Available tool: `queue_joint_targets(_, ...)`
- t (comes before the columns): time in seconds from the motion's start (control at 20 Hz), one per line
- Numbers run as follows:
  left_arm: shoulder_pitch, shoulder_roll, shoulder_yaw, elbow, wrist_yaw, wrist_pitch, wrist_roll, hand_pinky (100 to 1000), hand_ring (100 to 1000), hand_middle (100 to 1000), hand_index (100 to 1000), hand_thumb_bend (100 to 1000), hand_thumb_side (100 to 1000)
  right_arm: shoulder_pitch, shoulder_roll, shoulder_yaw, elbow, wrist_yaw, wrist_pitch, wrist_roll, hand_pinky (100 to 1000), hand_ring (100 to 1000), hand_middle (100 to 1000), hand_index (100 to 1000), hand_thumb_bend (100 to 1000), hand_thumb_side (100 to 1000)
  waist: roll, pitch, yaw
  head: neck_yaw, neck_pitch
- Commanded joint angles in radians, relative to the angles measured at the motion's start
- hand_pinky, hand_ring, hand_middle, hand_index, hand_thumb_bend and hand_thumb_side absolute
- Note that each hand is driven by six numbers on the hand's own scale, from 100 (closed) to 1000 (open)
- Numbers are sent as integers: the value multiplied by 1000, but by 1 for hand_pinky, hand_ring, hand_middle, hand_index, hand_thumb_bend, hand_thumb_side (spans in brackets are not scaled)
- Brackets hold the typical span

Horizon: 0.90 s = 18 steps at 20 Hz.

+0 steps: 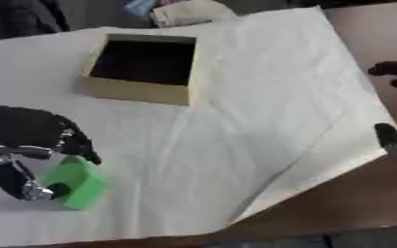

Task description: Pick up objects on the table and place them in the box.

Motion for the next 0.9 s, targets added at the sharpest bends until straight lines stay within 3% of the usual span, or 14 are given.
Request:
queue_joint_targets(0.05,-6,52,38,-36,31,-34,-46,825,764,722,903,278,395,-4,-32,-11,-20,-3,1,-4,893,1000,902,1000,100,113,-4,-16,1,-2,4)
queue_joint_targets(0.4,-12,63,59,-40,53,-35,-46,847,795,765,922,310,416,-2,-33,-11,-20,-2,2,-4,893,1000,901,1000,100,114,-5,-17,3,-2,7)
queue_joint_targets(0.9,-16,53,30,-39,24,-28,-93,864,817,800,940,431,442,-1,-31,-10,-20,-4,2,-2,893,1000,901,1000,100,121,-7,-14,0,1,10)
